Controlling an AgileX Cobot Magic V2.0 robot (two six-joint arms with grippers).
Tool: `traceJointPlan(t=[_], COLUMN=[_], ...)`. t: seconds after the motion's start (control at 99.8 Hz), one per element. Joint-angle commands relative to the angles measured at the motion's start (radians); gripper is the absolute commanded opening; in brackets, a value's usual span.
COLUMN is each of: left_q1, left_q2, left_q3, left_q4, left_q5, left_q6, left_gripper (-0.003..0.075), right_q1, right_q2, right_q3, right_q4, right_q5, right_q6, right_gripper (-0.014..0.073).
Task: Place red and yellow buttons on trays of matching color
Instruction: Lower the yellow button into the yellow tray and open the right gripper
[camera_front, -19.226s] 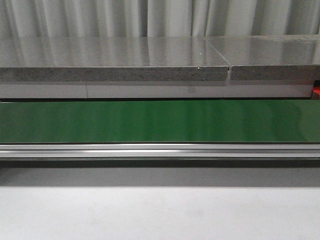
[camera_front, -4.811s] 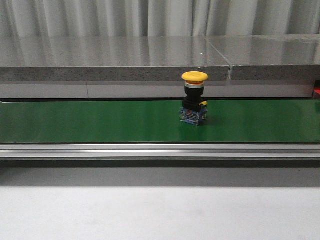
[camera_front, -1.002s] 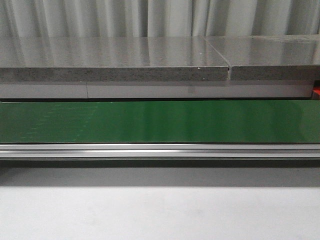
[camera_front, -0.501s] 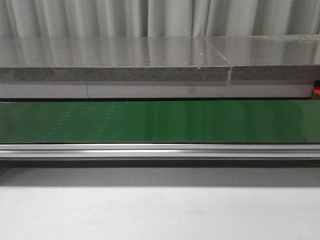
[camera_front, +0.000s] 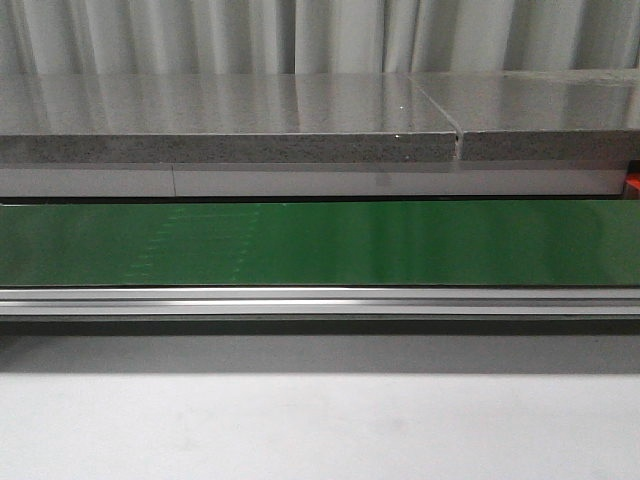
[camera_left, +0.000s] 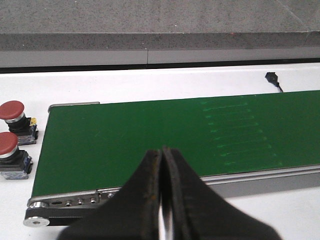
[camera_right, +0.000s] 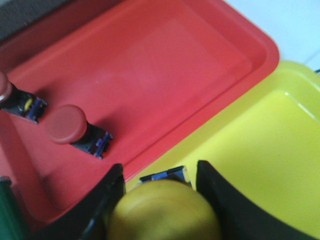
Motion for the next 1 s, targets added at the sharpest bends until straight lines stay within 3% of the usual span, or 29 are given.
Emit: traceJointPlan(t=[0.0, 0.812, 0.992], left_q1=[-0.002, -0.002, -0.002], left_q2=[0.004, 0.004, 0.004], left_q3=[-0.027, -0.027, -0.027], left_q4=[-0.003, -0.003, -0.003], left_q5=[-0.081, -0.081, -0.081], left_q6=[-0.011, -0.011, -0.011], left_gripper=[-0.0019, -0.0019, -0.0019], right_q1=[-0.008, -0.008, -0.008], right_q2=[0.002, 0.232, 0.256], right_q3=[-0.028, -0.028, -0.028], right_q4=[-0.003, -0.009, -0.01], right_q5=[-0.069, -0.095, -0.086], right_q6=[-0.004, -0.004, -0.005], right_gripper=[0.0127, 0.0127, 0.0215])
